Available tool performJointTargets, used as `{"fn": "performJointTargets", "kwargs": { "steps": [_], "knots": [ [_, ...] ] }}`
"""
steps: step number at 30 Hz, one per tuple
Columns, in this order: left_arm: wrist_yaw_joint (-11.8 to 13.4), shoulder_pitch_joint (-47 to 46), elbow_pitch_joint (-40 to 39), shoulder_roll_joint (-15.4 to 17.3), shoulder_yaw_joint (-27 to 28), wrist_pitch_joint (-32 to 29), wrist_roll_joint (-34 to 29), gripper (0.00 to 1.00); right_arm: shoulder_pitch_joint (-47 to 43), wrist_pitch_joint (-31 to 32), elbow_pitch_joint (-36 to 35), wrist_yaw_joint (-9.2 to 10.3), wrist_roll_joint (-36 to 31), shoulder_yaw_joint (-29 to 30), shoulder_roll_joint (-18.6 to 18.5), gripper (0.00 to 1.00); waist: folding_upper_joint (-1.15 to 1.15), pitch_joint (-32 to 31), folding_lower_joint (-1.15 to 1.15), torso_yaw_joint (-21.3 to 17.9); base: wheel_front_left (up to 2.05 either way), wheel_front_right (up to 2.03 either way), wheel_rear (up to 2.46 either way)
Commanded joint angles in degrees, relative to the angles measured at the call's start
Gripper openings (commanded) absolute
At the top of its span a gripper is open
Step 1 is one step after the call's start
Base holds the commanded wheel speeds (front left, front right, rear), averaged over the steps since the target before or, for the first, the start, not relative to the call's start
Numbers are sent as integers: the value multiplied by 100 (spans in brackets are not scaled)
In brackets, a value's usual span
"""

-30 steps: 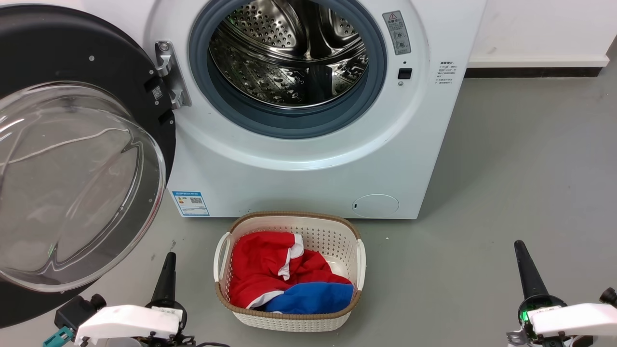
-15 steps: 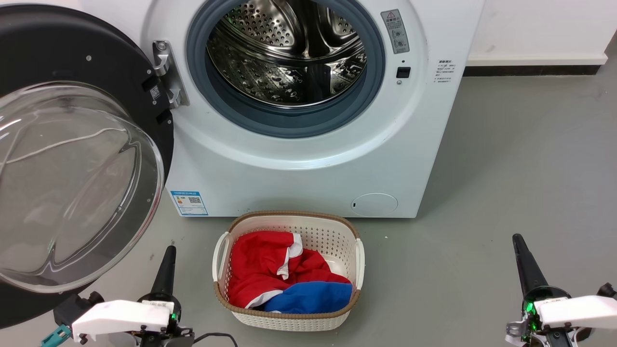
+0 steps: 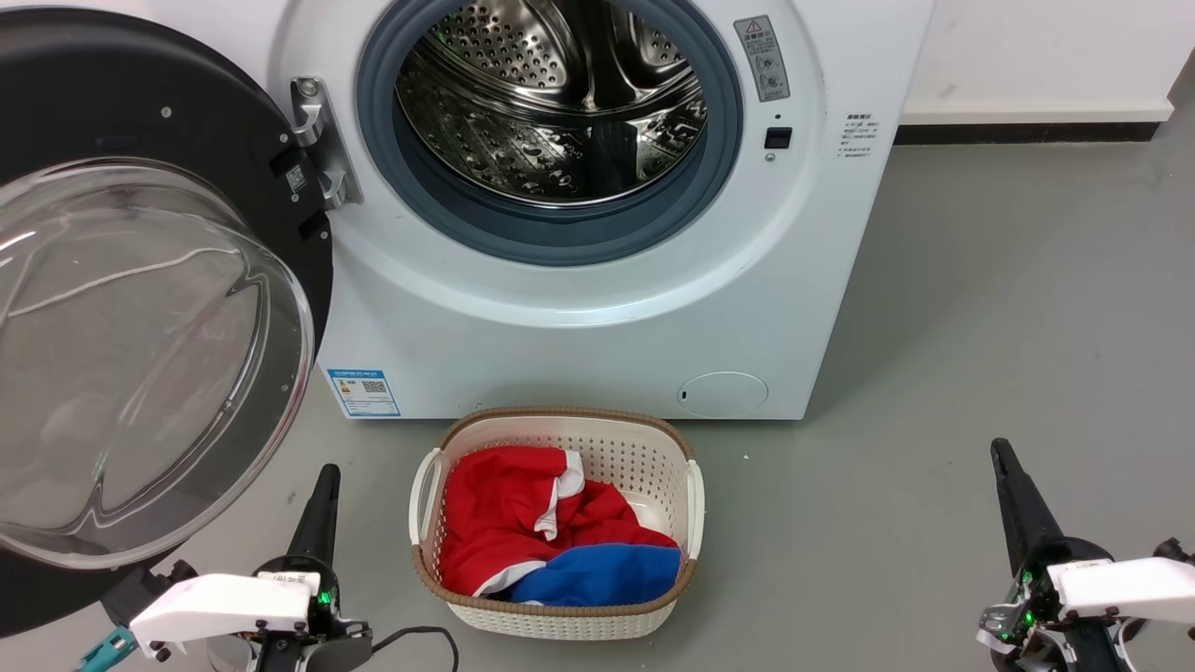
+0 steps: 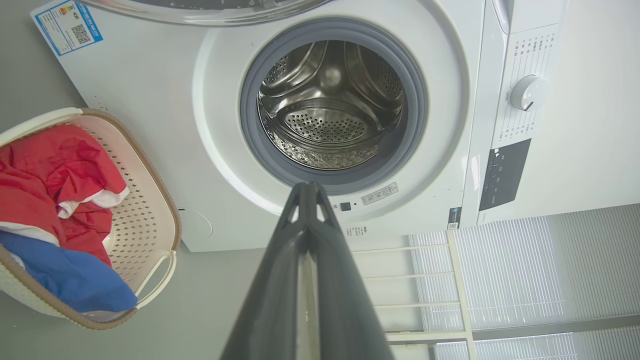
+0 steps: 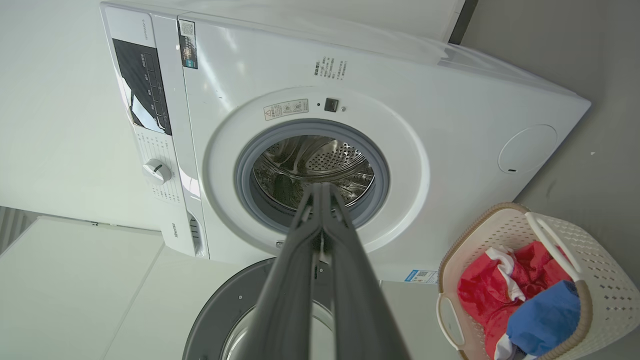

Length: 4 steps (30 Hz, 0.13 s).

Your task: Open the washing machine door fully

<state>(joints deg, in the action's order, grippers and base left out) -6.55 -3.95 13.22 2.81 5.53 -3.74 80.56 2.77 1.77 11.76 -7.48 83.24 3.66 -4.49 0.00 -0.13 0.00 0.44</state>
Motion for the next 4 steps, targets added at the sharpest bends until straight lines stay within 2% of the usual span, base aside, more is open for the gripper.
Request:
{"fn": "performJointTargets", "kwargs": {
  "steps": [1,4],
  "knots": [
    [-32,-122,0,11,23,-41,149,0,131,41,21,-2,140,16,-17,0,0,2,0,-3,0,0,0],
    [-44,-145,11,11,33,-79,285,0,168,76,47,-2,269,24,-14,0,0,5,0,-8,0,0,0]
  ]
}}
